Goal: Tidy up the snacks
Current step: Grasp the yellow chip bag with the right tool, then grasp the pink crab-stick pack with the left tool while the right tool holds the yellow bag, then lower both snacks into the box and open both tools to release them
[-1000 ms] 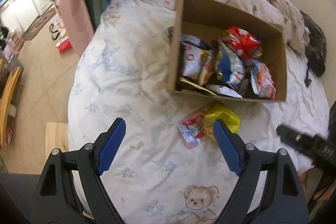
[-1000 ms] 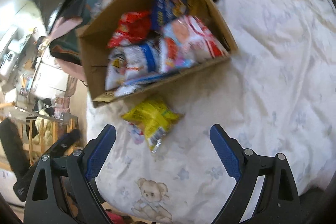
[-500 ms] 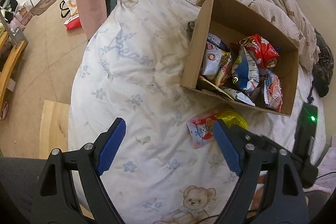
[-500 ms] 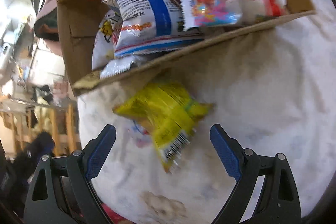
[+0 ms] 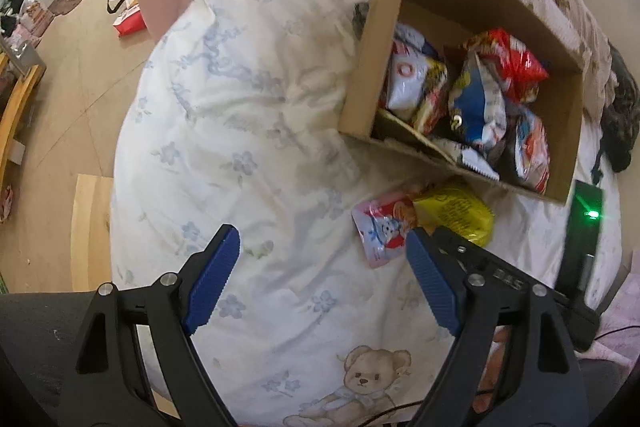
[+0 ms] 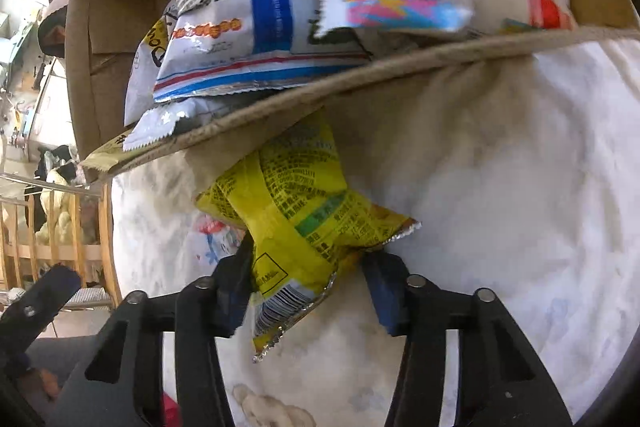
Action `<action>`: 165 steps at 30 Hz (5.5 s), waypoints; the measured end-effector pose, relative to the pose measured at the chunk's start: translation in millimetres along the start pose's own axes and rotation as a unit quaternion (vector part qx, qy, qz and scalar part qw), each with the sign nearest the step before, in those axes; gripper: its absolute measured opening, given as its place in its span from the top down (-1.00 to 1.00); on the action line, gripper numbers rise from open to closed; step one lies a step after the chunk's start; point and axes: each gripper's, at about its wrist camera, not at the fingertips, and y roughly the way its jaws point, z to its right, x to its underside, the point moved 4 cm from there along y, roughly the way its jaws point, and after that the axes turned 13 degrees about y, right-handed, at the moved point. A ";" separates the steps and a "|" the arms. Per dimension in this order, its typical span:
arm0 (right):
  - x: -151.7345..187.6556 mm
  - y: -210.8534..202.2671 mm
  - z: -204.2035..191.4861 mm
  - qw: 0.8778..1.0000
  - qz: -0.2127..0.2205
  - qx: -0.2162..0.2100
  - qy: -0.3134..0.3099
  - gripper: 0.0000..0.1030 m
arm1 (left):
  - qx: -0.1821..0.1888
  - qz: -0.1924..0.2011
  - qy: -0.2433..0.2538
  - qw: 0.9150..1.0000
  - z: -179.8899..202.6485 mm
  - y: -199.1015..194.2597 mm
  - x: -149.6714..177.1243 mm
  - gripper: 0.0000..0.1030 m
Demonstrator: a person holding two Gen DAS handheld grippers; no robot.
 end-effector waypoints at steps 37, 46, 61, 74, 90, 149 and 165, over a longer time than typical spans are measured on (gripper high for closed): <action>-5.7 -127.3 58.7 0.991 0.072 -0.090 0.064 0.05 | 0.028 -0.115 0.374 0.920 108.3 122.4 -7.0 0.37; -5.6 -132.8 51.3 0.990 0.078 -0.100 0.060 0.05 | 0.039 -0.118 0.375 0.919 103.9 95.1 19.3 0.91; -4.1 -134.8 45.9 0.989 0.074 -0.113 0.062 0.05 | 0.053 -0.092 0.306 0.946 95.6 69.9 35.9 -0.13; -11.5 -137.6 57.9 0.986 0.081 -0.113 0.087 0.05 | 0.003 -0.114 0.492 0.863 148.1 139.4 12.2 -0.72; -10.4 -136.7 48.8 0.986 0.071 -0.126 0.082 0.00 | 0.088 -0.180 0.452 0.869 158.4 123.7 44.4 -0.13; -120.5 -92.2 -26.9 0.992 0.109 0.031 -0.057 0.00 | -0.016 0.116 0.211 0.970 87.7 14.2 -162.1 0.20; -126.2 -72.5 -27.1 0.995 0.085 0.019 -0.049 -0.02 | -0.007 0.108 0.197 0.974 88.8 25.2 -162.1 -0.04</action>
